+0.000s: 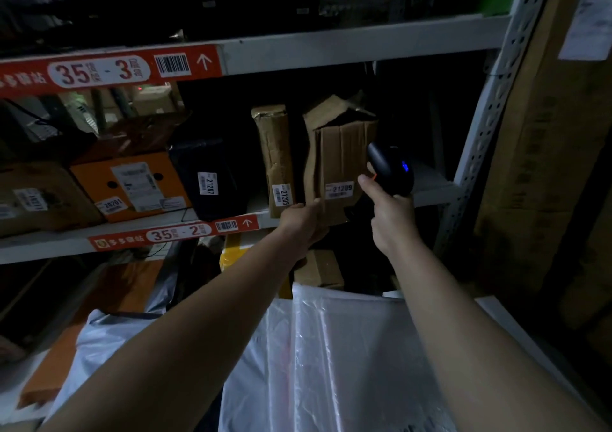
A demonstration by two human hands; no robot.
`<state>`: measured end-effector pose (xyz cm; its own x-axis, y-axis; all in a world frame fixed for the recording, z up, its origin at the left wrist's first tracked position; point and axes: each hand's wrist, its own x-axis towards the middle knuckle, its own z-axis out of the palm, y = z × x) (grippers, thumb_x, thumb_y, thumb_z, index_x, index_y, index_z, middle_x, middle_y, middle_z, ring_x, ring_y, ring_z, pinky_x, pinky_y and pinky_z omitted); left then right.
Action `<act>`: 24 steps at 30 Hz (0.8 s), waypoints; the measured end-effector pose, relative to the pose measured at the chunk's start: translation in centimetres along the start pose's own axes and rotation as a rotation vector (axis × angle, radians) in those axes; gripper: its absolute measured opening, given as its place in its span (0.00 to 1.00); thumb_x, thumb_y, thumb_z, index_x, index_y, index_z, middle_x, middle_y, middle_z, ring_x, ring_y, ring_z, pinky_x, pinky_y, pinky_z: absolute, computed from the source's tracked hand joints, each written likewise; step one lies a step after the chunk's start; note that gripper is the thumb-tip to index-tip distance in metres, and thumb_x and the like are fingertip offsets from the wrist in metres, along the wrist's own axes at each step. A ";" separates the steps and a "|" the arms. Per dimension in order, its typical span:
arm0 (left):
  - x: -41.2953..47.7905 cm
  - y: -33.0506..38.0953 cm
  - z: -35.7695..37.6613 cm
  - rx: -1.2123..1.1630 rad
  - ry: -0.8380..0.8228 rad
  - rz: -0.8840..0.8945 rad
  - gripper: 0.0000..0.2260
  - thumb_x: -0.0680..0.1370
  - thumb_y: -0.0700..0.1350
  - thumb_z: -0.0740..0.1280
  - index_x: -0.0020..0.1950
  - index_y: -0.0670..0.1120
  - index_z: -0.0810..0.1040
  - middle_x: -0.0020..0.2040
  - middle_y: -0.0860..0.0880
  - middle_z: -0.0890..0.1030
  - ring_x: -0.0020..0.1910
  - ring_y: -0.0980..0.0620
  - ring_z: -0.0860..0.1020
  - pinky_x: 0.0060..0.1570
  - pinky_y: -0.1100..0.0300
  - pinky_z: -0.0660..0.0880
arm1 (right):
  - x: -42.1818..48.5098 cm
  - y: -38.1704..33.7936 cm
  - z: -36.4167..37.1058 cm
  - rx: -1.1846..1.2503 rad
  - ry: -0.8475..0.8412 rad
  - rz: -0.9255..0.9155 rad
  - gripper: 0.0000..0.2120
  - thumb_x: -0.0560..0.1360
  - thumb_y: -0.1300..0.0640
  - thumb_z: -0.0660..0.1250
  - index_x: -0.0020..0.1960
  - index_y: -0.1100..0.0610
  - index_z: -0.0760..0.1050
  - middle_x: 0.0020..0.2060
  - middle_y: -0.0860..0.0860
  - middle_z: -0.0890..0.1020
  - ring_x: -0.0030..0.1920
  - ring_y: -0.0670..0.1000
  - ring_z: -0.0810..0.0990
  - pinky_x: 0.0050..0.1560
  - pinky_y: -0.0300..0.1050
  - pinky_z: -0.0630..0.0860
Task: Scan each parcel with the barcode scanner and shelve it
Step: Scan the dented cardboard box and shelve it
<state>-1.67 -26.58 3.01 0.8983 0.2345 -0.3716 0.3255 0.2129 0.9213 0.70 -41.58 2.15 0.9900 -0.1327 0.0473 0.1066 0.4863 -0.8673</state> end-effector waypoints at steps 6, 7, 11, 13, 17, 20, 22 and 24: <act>1.0 0.2 0.3 0.004 0.041 -0.085 0.07 0.82 0.46 0.70 0.57 0.45 0.75 0.56 0.42 0.80 0.59 0.44 0.81 0.61 0.48 0.82 | 0.6 1.5 -1.0 -0.006 0.040 0.058 0.11 0.76 0.60 0.77 0.58 0.53 0.83 0.53 0.53 0.88 0.56 0.53 0.86 0.57 0.51 0.83; 1.2 0.1 0.1 -0.001 0.033 -0.085 0.09 0.82 0.45 0.69 0.60 0.45 0.75 0.58 0.42 0.80 0.59 0.43 0.81 0.60 0.49 0.82 | 0.8 1.4 -1.0 0.006 0.029 0.067 0.13 0.76 0.60 0.77 0.60 0.54 0.83 0.54 0.54 0.88 0.56 0.54 0.86 0.57 0.51 0.83; 2.5 0.0 -0.9 -0.051 -0.016 -0.054 0.13 0.83 0.41 0.65 0.68 0.44 0.74 0.60 0.42 0.81 0.56 0.46 0.82 0.48 0.56 0.83 | 2.4 1.8 -0.5 -0.010 -0.006 0.112 0.18 0.74 0.59 0.78 0.63 0.59 0.82 0.57 0.57 0.87 0.60 0.57 0.85 0.67 0.58 0.79; 2.9 0.1 -1.1 -0.087 -0.031 -0.021 0.15 0.82 0.38 0.62 0.69 0.43 0.75 0.54 0.44 0.82 0.45 0.50 0.81 0.40 0.59 0.79 | 2.9 2.2 0.2 0.000 -0.052 0.142 0.22 0.73 0.58 0.79 0.65 0.61 0.81 0.58 0.59 0.87 0.60 0.59 0.85 0.68 0.61 0.78; 3.7 0.4 -0.1 -0.042 -0.048 0.048 0.17 0.82 0.38 0.60 0.70 0.48 0.77 0.62 0.46 0.83 0.57 0.49 0.80 0.52 0.53 0.78 | 3.0 3.2 0.9 -0.022 -0.128 0.224 0.16 0.75 0.58 0.78 0.62 0.58 0.82 0.56 0.58 0.86 0.58 0.59 0.85 0.57 0.57 0.83; 3.7 0.2 -0.1 -0.040 -0.081 0.059 0.14 0.84 0.38 0.59 0.64 0.50 0.77 0.62 0.47 0.81 0.55 0.51 0.79 0.53 0.52 0.77 | 3.1 3.7 0.9 -0.033 -0.146 0.218 0.11 0.78 0.59 0.75 0.60 0.53 0.81 0.56 0.53 0.85 0.57 0.53 0.82 0.50 0.48 0.80; 3.8 -0.3 -0.6 -0.032 -0.099 0.050 0.10 0.84 0.40 0.60 0.59 0.51 0.77 0.61 0.47 0.80 0.56 0.51 0.78 0.53 0.52 0.76 | 3.3 4.0 0.5 -0.053 -0.120 0.199 0.16 0.77 0.58 0.76 0.64 0.54 0.80 0.58 0.53 0.84 0.60 0.53 0.81 0.52 0.48 0.79; 4.1 -1.1 -1.3 -0.011 -0.116 0.047 0.10 0.83 0.40 0.61 0.59 0.53 0.77 0.62 0.47 0.79 0.57 0.51 0.77 0.56 0.51 0.75 | 3.3 4.0 0.2 -0.096 -0.078 0.186 0.18 0.76 0.57 0.77 0.64 0.55 0.81 0.56 0.53 0.85 0.60 0.55 0.82 0.57 0.52 0.80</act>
<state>1.28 -24.57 0.36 0.9409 0.1337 -0.3113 0.2792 0.2145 0.9360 4.43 -39.91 -1.11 0.9963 0.0208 -0.0834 -0.0846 0.4110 -0.9077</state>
